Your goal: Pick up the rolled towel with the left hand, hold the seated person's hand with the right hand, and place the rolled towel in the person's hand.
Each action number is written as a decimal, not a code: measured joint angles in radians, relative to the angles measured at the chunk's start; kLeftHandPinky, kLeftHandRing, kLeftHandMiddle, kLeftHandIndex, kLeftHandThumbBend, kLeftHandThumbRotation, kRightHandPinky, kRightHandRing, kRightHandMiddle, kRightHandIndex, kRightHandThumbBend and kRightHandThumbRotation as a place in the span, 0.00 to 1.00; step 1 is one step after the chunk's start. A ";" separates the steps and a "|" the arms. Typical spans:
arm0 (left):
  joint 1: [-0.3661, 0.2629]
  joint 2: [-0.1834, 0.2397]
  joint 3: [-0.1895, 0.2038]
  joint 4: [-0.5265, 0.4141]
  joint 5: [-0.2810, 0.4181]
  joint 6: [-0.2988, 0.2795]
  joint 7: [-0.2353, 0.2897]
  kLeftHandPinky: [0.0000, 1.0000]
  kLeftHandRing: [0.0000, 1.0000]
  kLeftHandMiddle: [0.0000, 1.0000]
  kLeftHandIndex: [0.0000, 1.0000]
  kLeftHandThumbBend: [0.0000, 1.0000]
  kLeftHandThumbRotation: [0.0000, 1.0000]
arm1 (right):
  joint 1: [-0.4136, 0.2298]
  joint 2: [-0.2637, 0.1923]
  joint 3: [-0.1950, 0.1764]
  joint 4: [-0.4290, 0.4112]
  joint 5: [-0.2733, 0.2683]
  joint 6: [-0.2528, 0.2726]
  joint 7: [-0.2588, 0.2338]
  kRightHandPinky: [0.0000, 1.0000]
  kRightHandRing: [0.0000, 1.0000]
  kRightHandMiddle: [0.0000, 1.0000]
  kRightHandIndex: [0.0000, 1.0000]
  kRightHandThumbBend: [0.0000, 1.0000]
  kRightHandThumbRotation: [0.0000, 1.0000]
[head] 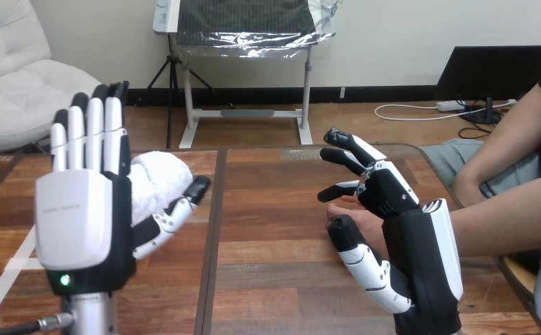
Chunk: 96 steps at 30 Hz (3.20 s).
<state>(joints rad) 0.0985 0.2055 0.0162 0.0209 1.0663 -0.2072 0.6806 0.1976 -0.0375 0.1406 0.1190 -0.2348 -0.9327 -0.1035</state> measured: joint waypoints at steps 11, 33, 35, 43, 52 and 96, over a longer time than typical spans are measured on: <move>-0.035 0.070 0.002 0.013 -0.005 0.102 -0.046 1.00 1.00 1.00 1.00 0.67 0.73 | -0.001 0.000 -0.001 0.006 -0.004 0.000 -0.002 0.55 0.81 0.87 0.82 0.62 0.75; -0.194 0.196 -0.011 0.200 -0.122 0.150 -0.116 1.00 1.00 1.00 1.00 0.77 0.71 | -0.001 0.000 0.001 0.012 -0.002 0.000 -0.002 0.54 0.80 0.86 0.80 0.61 0.74; -0.211 0.201 -0.016 0.225 -0.136 0.151 -0.126 1.00 0.99 1.00 1.00 0.78 0.71 | -0.001 0.000 0.001 0.012 -0.003 0.000 -0.002 0.54 0.80 0.86 0.80 0.61 0.74; -0.268 0.215 -0.038 0.312 -0.177 0.158 -0.157 1.00 0.98 0.99 0.99 0.82 0.71 | -0.001 0.000 0.000 0.013 -0.005 0.000 -0.002 0.54 0.80 0.86 0.80 0.61 0.74; -0.321 0.216 -0.055 0.402 -0.244 0.158 -0.199 0.98 0.97 0.98 0.98 0.83 0.66 | -0.001 -0.001 0.000 0.013 -0.005 0.000 -0.002 0.53 0.80 0.86 0.79 0.60 0.75; -0.499 0.199 -0.081 0.619 -0.597 0.151 -0.568 0.80 0.94 0.98 0.99 0.92 0.64 | -0.001 -0.002 0.001 0.014 -0.003 0.004 -0.001 0.52 0.79 0.86 0.78 0.61 0.73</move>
<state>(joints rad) -0.4006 0.4045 -0.0650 0.6399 0.4691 -0.0564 0.1129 0.1964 -0.0400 0.1411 0.1326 -0.2379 -0.9284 -0.1048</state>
